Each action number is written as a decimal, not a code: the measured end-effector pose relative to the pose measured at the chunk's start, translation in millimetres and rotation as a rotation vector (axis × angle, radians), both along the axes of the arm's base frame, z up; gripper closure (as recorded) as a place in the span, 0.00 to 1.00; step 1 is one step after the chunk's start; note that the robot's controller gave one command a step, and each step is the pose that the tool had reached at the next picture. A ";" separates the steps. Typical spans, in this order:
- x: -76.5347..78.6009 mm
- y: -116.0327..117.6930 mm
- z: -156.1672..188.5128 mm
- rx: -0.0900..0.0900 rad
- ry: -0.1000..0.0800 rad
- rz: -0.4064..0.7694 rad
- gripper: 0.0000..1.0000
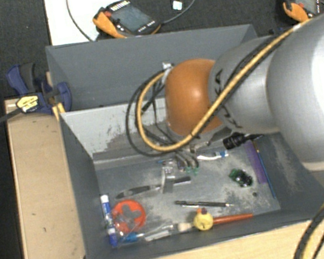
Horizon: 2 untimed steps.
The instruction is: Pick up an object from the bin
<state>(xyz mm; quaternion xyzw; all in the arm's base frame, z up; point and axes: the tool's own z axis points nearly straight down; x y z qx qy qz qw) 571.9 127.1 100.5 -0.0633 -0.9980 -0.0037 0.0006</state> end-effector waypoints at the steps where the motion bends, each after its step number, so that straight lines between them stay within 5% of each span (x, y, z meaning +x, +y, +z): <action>1: 19.6 -86.7 -29.6 -0.014 -0.017 0.231 0.00; 2: -52.8 20.7 -29.8 -0.001 -0.004 0.033 1.00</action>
Offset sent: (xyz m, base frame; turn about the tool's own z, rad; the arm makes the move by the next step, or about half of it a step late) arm -0.0531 0.0199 -0.0305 -0.0322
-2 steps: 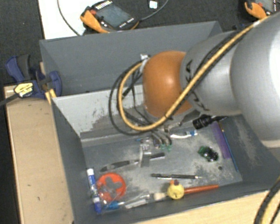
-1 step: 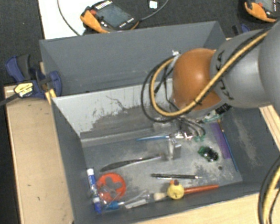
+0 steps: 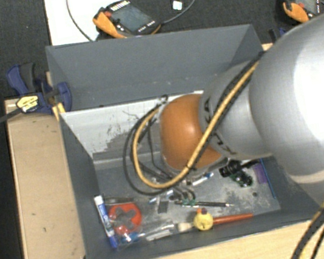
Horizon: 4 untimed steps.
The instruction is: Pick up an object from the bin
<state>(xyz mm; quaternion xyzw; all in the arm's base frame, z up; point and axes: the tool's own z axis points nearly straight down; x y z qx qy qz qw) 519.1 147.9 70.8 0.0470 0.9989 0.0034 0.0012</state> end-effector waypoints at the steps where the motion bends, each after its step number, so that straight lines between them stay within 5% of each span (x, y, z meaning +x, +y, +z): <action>1: 0.5 -1.0 0.1 -0.001 -0.001 -0.001 1.00; 4: 0.5 -1.6 31.2 -0.001 -0.002 -0.001 1.00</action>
Offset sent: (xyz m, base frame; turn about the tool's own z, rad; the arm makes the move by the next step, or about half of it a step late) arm 0.0005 -0.0011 0.0088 0.0011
